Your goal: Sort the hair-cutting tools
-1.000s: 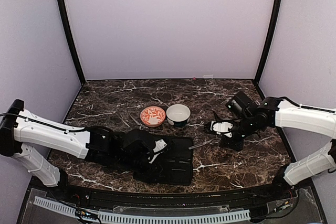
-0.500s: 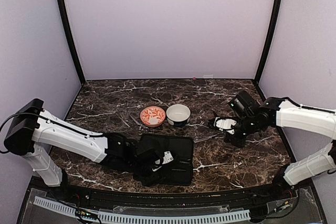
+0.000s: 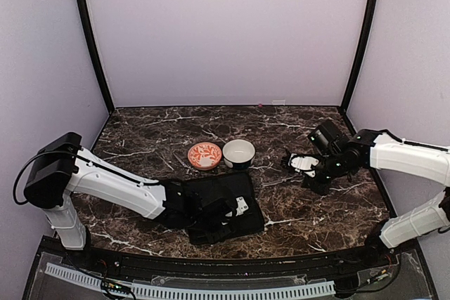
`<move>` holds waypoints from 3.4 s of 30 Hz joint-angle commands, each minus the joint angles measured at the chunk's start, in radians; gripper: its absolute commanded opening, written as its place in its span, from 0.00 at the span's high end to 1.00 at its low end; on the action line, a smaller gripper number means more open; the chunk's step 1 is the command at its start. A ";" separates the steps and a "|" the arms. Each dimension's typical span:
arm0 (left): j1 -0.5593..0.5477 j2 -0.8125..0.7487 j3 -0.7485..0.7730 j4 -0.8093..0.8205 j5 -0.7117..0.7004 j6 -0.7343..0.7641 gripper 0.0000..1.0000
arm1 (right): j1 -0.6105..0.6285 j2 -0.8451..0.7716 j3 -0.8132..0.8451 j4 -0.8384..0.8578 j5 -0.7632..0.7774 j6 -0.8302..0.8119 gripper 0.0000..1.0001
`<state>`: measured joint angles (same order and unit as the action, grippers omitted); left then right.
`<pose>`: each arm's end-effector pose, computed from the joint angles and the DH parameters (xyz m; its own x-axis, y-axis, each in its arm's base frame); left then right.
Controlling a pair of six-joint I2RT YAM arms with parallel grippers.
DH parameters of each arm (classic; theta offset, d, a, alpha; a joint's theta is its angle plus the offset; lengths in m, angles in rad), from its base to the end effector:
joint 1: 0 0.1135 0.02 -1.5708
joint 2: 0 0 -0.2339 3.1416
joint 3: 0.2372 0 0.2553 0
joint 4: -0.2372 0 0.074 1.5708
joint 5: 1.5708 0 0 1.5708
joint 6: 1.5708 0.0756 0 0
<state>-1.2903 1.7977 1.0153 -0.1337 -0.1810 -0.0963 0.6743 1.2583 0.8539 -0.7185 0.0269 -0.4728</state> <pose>0.1186 -0.3626 0.0913 -0.3065 0.7224 -0.6198 0.8895 0.4492 0.0836 0.2080 0.1636 0.1588 -0.3468 -0.8599 -0.3745 -0.8682 0.4454 -0.2188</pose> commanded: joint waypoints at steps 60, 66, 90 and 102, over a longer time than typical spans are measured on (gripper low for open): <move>0.008 -0.288 -0.294 -0.240 0.066 -0.838 0.76 | 0.391 0.489 0.321 -0.143 -0.019 0.088 1.00; 0.008 -0.289 -0.299 -0.233 0.071 -0.840 0.76 | 0.414 0.508 0.313 -0.126 -0.035 0.086 1.00; 0.006 -0.255 -0.293 -0.213 0.086 -0.803 0.76 | 0.437 0.607 0.338 -0.064 -0.111 0.172 1.00; 0.007 -0.249 -0.298 -0.188 0.092 -0.795 0.76 | 0.445 0.644 0.380 -0.083 -0.219 0.202 1.00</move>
<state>-1.2789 1.5146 0.7376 -0.3592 -0.1181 -0.9016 1.0954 1.8538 1.2171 -0.8215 -0.0971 -0.2874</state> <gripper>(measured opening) 0.236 0.006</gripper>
